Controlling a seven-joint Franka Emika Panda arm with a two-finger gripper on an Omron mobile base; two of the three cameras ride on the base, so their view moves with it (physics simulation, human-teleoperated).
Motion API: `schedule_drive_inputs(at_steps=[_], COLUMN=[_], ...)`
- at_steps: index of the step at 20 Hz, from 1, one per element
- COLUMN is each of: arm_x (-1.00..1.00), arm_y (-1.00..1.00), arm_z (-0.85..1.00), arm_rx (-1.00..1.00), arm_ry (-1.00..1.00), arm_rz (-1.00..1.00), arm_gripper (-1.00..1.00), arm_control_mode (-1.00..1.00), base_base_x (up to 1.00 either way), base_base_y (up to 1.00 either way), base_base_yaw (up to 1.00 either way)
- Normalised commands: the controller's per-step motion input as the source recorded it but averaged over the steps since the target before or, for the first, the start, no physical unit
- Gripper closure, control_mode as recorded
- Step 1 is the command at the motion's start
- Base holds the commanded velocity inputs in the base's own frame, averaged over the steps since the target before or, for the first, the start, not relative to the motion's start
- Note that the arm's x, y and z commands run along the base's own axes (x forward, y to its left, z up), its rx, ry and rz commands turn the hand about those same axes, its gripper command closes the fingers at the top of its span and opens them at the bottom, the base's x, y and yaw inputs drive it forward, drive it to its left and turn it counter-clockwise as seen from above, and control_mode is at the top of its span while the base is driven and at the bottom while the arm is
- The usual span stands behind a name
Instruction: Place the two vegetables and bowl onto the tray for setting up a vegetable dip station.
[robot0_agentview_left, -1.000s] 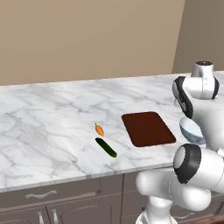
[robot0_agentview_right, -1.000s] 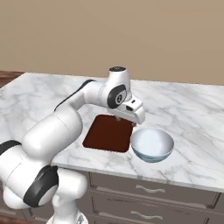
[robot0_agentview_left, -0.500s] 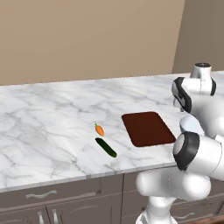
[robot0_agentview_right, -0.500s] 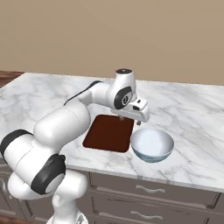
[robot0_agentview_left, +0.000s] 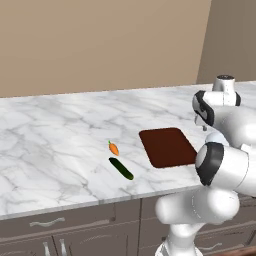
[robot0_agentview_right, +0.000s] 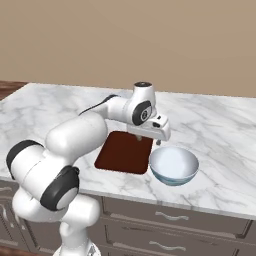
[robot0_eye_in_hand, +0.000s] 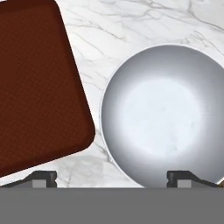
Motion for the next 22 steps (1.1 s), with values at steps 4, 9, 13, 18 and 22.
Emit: schedule_drive_inputs(at_steps=[4,9,13,18,22], arm_x=[0.09,0.04,0.00,0.00,0.02], arm_y=[0.00,0.00,0.00,-0.03,-0.05], arm_z=[-0.21,-0.26,-0.28,-0.29,-0.33], arm_rx=[0.00,0.00,0.00,0.00,0.00], arm_ry=[0.00,0.00,0.01,0.00,0.02], arm_rz=[0.00,0.00,-0.03,-0.03,-0.01], arm_gripper=[-1.00,-1.00,-1.00,-1.00,-1.00], arm_control_mode=[-1.00,-1.00,-1.00,-1.00,-1.00], base_base_x=[0.00,0.00,0.00,0.00,0.00], base_base_y=[0.00,0.00,0.00,0.00,0.00], base_base_yaw=[0.00,0.00,0.00,0.00,0.00])
